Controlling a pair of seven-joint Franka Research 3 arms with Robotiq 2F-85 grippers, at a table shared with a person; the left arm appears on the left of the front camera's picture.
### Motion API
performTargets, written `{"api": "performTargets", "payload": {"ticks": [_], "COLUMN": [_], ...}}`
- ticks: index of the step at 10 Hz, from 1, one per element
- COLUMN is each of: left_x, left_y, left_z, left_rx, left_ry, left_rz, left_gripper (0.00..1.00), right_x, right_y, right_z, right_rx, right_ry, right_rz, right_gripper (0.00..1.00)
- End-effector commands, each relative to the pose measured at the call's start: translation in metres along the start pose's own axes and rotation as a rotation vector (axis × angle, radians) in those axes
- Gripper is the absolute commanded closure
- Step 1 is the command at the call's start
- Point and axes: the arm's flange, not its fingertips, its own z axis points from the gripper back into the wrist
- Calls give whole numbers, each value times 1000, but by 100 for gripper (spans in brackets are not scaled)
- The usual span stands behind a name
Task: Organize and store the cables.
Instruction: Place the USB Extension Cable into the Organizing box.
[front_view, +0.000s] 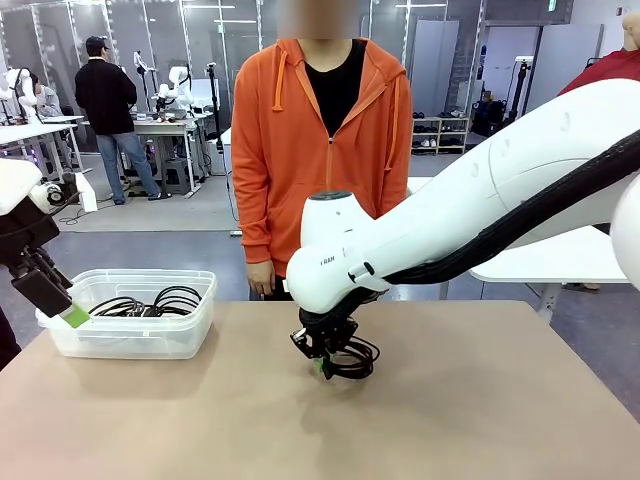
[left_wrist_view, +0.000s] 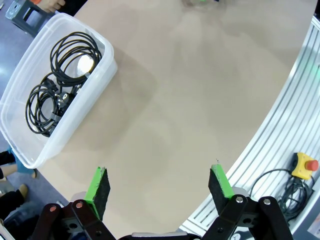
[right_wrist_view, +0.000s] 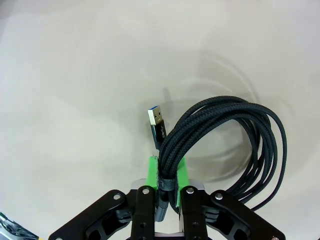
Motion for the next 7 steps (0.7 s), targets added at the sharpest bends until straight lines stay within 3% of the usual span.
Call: {"api": "performTargets", "payload": {"ticks": [1, 2, 3, 5, 6, 7], "left_x": [4, 4, 4, 4, 4, 4], "left_y": [1, 1, 1, 1, 1, 1], "left_z": [2, 2, 2, 2, 2, 2], "left_rx": [7, 7, 7, 7, 7, 7], "left_ry": [15, 15, 15, 15, 15, 15], "left_rz": [18, 18, 18, 18, 18, 18], "left_gripper": [0, 0, 0, 0, 0, 0], "right_x": [2, 1, 0, -2, -4, -5], "right_y": [7, 8, 8, 6, 6, 5], "right_z": [-5, -6, -6, -3, -2, 0], "right_rx": [-19, -21, -12, -7, -5, -4], "right_ry": [-26, -27, -28, -33, -36, -41], "right_rz": [-33, -34, -34, -28, -25, -23], "right_gripper": [100, 100, 61, 21, 2, 0]}}
